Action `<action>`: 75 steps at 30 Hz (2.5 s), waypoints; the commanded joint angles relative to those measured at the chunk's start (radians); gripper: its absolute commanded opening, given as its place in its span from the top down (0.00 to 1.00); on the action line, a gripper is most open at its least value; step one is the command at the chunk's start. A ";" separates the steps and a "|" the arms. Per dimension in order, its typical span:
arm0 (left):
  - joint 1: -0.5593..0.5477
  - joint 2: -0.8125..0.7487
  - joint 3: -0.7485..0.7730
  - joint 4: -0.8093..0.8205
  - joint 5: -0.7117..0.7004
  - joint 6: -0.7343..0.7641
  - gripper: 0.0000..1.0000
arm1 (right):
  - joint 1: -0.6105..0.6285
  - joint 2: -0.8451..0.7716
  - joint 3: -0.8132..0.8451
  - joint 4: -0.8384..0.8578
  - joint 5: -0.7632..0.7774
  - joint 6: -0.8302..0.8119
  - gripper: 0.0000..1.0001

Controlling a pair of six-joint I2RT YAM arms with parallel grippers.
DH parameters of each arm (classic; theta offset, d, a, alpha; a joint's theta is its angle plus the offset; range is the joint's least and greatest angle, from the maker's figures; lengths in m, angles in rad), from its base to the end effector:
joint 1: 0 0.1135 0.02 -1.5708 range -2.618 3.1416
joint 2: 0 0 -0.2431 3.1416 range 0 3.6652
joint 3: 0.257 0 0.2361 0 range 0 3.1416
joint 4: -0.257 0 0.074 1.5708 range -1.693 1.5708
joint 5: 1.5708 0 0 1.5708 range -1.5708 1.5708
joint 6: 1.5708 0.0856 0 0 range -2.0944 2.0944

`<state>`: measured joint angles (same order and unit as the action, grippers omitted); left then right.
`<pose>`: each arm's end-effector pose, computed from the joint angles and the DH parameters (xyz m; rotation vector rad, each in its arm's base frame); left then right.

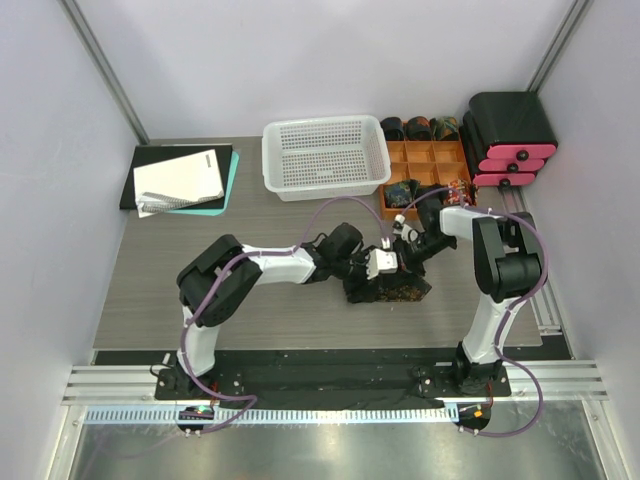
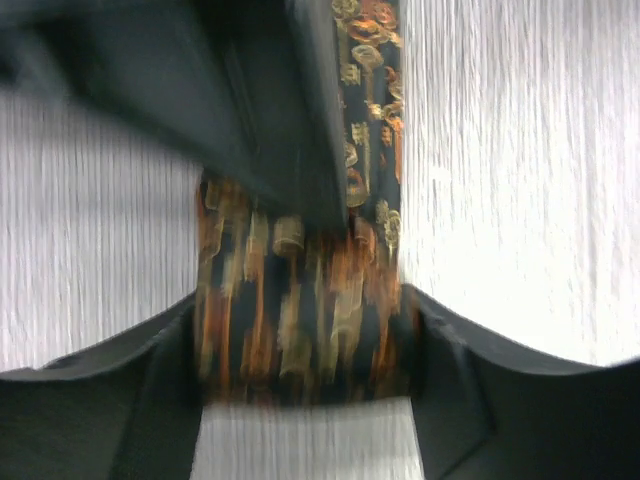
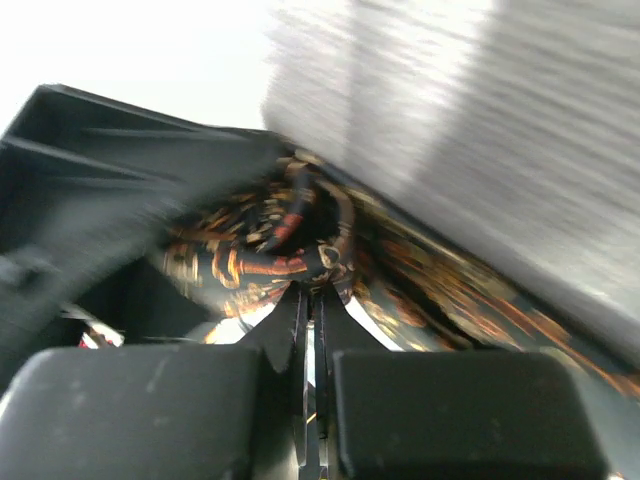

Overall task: Roll the ties
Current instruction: Roll the tie at the center of the board.

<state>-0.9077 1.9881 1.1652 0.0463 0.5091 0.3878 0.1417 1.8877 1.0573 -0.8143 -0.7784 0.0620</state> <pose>0.2281 -0.3598 0.1049 1.6340 1.7314 -0.8502 0.2728 0.0996 0.0818 0.0686 -2.7772 -1.1228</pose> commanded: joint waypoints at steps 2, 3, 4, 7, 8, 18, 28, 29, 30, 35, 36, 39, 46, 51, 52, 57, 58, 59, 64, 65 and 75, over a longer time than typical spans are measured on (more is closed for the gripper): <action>0.090 -0.118 -0.071 -0.085 0.045 -0.073 0.25 | -0.005 0.059 0.001 0.026 0.192 -0.031 0.99; 0.096 -0.135 -0.076 -0.068 0.055 -0.076 0.24 | -0.004 0.079 0.004 0.026 0.208 -0.031 0.99; 0.099 -0.143 -0.079 -0.065 0.075 -0.072 0.23 | -0.004 0.088 0.012 0.020 0.212 -0.036 0.99; 0.101 -0.158 -0.091 -0.051 0.100 -0.069 0.21 | -0.001 0.117 0.029 0.021 0.225 -0.042 0.99; 0.101 -0.150 -0.091 -0.025 0.109 -0.075 0.20 | -0.001 0.126 0.035 0.020 0.229 -0.042 0.99; 0.067 -0.097 -0.085 0.104 0.181 0.026 0.14 | 0.032 0.182 0.099 0.010 0.243 -0.057 0.99; 0.018 -0.051 -0.018 0.095 0.183 0.019 0.45 | 0.098 0.211 0.130 0.040 0.209 -0.051 0.99; 0.012 -0.051 -0.010 0.095 0.177 0.016 0.48 | 0.102 0.211 0.129 0.044 0.203 -0.047 0.99; 0.007 -0.046 -0.006 0.095 0.166 0.011 0.50 | 0.111 0.211 0.130 0.047 0.194 -0.045 0.99; -0.019 0.017 0.008 0.095 0.105 -0.004 0.60 | 0.125 0.208 0.132 0.063 0.154 -0.048 0.99; -0.023 0.029 0.008 0.096 0.088 -0.004 0.60 | 0.125 0.205 0.130 0.063 0.146 -0.048 0.99; -0.033 0.086 0.013 0.073 0.019 -0.007 0.61 | 0.131 0.198 0.133 0.069 0.107 -0.045 0.99; -0.046 0.124 -0.042 -0.043 -0.130 -0.009 0.68 | 0.136 0.142 0.129 0.063 0.002 -0.045 0.97; -0.057 0.115 -0.093 -0.137 -0.178 -0.013 0.73 | 0.134 0.099 0.109 0.052 -0.029 -0.048 0.91; -0.059 0.118 -0.098 -0.144 -0.182 -0.017 0.73 | 0.133 0.099 0.112 0.043 -0.022 -0.054 0.90; -0.065 0.143 -0.108 -0.197 -0.219 -0.013 0.75 | 0.104 0.110 0.164 -0.041 -0.004 -0.109 0.83; -0.065 0.144 -0.107 -0.210 -0.225 -0.006 0.75 | 0.095 0.111 0.173 -0.055 -0.002 -0.114 0.82; -0.065 0.153 -0.107 -0.218 -0.230 -0.004 0.75 | 0.090 0.110 0.181 -0.069 -0.004 -0.122 0.79; -0.065 0.163 -0.104 -0.260 -0.238 0.025 0.78 | 0.049 0.080 0.237 -0.160 -0.007 -0.149 0.74; -0.065 0.164 -0.102 -0.266 -0.238 0.026 0.78 | 0.041 0.074 0.242 -0.173 -0.009 -0.154 0.74; -0.065 0.192 -0.068 -0.296 -0.222 0.037 0.78 | -0.019 -0.008 0.251 -0.273 -0.085 -0.177 0.57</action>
<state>-0.9569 2.0140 1.1713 0.0437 0.4088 0.3756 0.1207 1.9675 1.2926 -1.0351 -0.7639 -0.1108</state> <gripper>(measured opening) 0.451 0.379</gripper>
